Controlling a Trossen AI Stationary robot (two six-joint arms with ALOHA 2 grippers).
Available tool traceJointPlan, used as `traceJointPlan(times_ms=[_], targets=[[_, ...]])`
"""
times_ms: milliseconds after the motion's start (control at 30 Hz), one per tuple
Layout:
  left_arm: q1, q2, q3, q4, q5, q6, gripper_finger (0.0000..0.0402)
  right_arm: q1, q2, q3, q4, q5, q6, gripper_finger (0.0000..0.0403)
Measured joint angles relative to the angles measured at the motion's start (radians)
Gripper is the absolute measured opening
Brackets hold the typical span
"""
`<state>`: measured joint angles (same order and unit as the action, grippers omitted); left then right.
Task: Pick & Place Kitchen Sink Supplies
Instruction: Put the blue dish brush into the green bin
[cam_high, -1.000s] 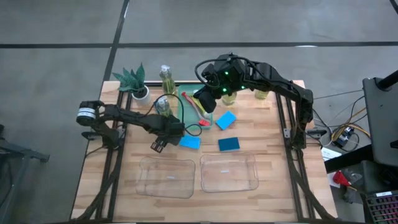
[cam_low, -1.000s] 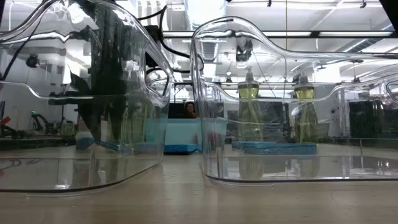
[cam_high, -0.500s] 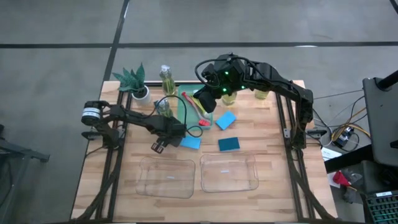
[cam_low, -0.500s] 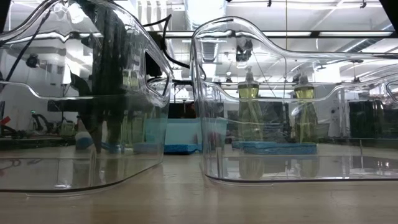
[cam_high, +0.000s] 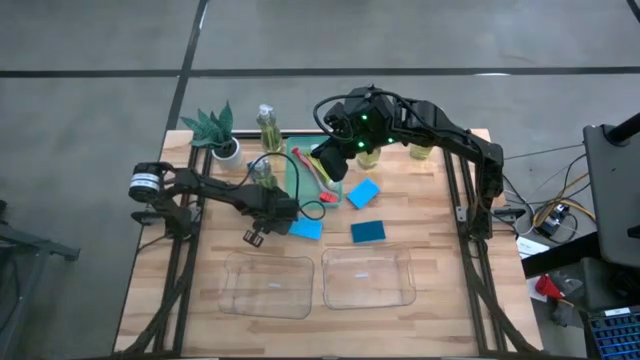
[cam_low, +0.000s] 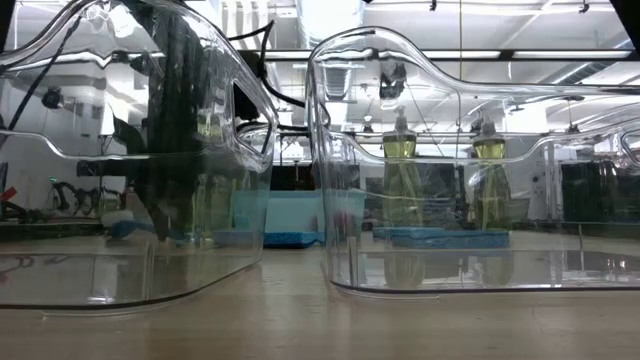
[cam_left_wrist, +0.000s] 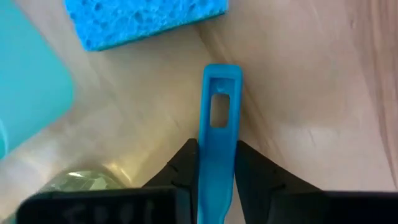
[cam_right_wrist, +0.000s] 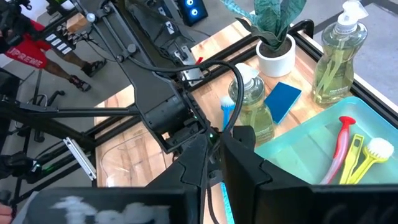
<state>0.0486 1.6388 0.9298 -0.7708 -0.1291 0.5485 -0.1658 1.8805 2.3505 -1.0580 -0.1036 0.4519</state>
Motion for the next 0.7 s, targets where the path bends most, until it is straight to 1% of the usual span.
traceJointPlan(times_ms=[100,167,367,433,600,700], targets=[[0.000,-0.019,0.007,-0.036,0.000,-0.023,0.0094,0.000,0.000,0.000,0.000,0.000,0.000,0.0044],[0.000,-0.037,0.013,-0.062,0.000,-0.037,0.0096,0.000,0.000,0.000,0.001,0.000,0.000,0.0043],[0.000,-0.091,0.062,-0.167,0.016,-0.072,0.0068,-0.001,0.000,0.000,0.001,0.001,-0.007,0.0044],[0.000,-0.118,0.077,-0.183,0.034,-0.089,0.0066,-0.001,0.000,0.000,0.000,0.001,-0.011,0.0043],[0.000,-0.196,0.117,-0.216,0.087,-0.161,0.0088,-0.001,0.000,0.000,0.000,0.001,-0.026,0.0044],[-0.001,-0.250,0.152,-0.252,0.127,-0.218,0.0092,-0.001,0.000,0.000,0.000,0.000,-0.063,0.0043]])
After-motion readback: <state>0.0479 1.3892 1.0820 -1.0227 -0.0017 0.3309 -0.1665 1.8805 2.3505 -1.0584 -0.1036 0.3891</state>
